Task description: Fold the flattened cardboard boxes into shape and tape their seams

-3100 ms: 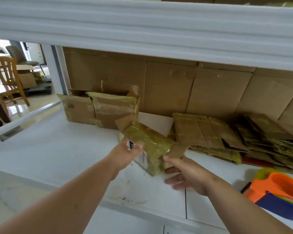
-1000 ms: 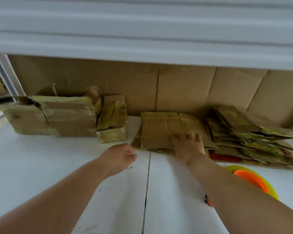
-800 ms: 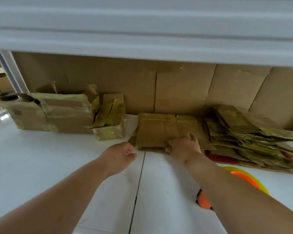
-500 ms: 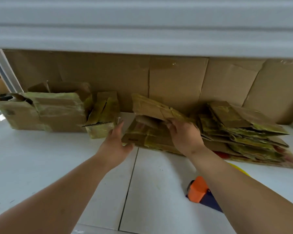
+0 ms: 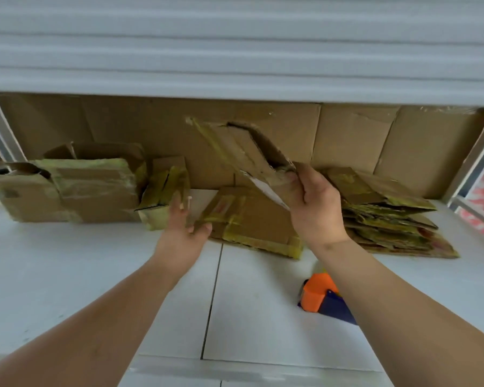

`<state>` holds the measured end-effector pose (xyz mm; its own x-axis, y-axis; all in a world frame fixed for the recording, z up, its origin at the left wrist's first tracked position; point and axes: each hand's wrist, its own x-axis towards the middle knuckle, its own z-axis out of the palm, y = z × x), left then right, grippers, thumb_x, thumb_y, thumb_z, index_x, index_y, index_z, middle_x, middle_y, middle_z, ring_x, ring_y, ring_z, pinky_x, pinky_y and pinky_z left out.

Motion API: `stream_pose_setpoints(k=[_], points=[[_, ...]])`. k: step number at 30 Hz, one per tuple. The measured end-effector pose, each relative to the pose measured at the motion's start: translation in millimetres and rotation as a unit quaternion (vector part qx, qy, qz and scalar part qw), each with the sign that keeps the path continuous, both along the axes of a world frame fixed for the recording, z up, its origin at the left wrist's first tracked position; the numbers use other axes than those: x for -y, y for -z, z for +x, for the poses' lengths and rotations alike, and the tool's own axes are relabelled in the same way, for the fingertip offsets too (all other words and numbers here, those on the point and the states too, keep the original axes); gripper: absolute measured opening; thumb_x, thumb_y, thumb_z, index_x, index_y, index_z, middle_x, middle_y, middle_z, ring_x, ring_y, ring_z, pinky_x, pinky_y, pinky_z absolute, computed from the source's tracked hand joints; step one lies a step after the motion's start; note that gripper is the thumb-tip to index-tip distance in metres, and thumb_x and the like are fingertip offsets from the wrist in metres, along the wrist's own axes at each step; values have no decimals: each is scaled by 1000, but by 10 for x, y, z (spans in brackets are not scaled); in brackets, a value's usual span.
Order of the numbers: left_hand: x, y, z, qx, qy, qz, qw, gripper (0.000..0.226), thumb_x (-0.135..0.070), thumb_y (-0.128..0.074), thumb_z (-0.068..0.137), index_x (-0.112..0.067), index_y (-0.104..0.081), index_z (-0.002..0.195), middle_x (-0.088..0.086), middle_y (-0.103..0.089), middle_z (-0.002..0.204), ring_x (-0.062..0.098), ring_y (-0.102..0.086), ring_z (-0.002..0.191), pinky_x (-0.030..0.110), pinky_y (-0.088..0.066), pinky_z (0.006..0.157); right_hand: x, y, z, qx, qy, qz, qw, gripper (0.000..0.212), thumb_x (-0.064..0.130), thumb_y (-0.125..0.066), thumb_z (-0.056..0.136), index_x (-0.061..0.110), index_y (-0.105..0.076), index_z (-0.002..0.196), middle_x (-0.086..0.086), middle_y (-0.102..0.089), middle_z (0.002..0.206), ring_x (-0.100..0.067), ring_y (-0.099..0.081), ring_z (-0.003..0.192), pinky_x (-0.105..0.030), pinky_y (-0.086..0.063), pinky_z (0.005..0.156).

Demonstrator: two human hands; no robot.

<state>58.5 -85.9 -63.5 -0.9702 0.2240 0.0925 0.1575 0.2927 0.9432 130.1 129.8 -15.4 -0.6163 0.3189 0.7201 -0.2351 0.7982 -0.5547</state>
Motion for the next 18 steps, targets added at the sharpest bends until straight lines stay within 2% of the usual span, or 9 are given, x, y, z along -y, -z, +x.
stream_pose_setpoints(k=[2, 4, 5, 7, 9, 11, 12, 16, 18], points=[[155, -59, 49, -53, -66, 29, 996, 95, -30, -68, 92, -37, 2, 157, -7, -25, 160, 19, -40, 140, 31, -37, 103, 91, 27, 99, 30, -5, 53, 998, 17, 13, -48, 101, 10, -65, 105, 3, -59, 82, -14, -51, 73, -28, -37, 64], [334, -105, 104, -117, -83, 16, 990, 103, -33, -75, 86, -36, -1, 157, -7, -17, 161, 15, -31, 143, 28, -32, 106, 222, 77, 197, 53, 2, 112, 992, 18, 16, -47, 98, 11, -65, 95, 2, -60, 78, -18, -54, 72, -30, -39, 72], [415, -139, 159, -142, -77, 4, 987, 104, -33, -77, 84, -35, -2, 157, -8, -14, 161, 13, -26, 144, 25, -29, 105, 310, 89, 245, 71, 1, 139, 988, 21, 20, -46, 98, 13, -66, 98, 0, -65, 82, -21, -59, 77, -34, -43, 79], [552, -220, 279, -187, -45, -19, 981, 102, -31, -78, 82, -36, -8, 156, -9, -16, 160, 8, -20, 144, 23, -25, 107, 506, 66, 332, 104, -17, 187, 977, 28, 26, -43, 98, 18, -68, 107, 1, -71, 94, -22, -63, 92, -38, -39, 92], [688, -288, 370, -214, -13, -36, 976, 79, -32, -76, 85, -42, -29, 147, -9, -37, 150, 7, -32, 139, 26, -32, 109, 696, -27, 423, 111, -38, 215, 970, 30, 29, -41, 99, 21, -68, 107, 6, -69, 95, -20, -62, 94, -41, -36, 96], [820, -348, 447, -180, 3, -45, 983, 35, -38, -66, 91, -39, -48, 122, -13, -60, 122, 14, -54, 118, 29, -46, 93, 846, -126, 518, 88, -42, 212, 972, 29, 30, -41, 98, 21, -68, 107, 7, -68, 95, -19, -62, 95, -43, -34, 98], [889, -355, 480, -167, 10, -50, 985, 24, -39, -61, 95, -36, -52, 117, -13, -63, 112, 16, -59, 109, 33, -48, 89, 903, -159, 562, 78, -34, 208, 975, 30, 32, -42, 98, 21, -67, 110, 6, -68, 100, -20, -61, 100, -43, -31, 100], [1116, -298, 671, -138, 24, -26, 990, 21, -39, -49, 100, -40, -51, 121, -27, -59, 110, 2, -56, 107, 39, -45, 93, 1008, -97, 770, 27, 85, 198, 976, 50, 56, -43, 91, 27, -60, 129, 3, -53, 135, -25, -41, 128, -45, -23, 105], [1218, -241, 730, -107, 12, 3, 994, 18, -36, -49, 102, -44, -51, 118, -25, -60, 111, 3, -54, 110, 39, -44, 95, 1003, -47, 899, -9, 127, 140, 982, 59, 60, -43, 88, 26, -55, 134, -4, -43, 143, -29, -34, 133, -48, -22, 108]])
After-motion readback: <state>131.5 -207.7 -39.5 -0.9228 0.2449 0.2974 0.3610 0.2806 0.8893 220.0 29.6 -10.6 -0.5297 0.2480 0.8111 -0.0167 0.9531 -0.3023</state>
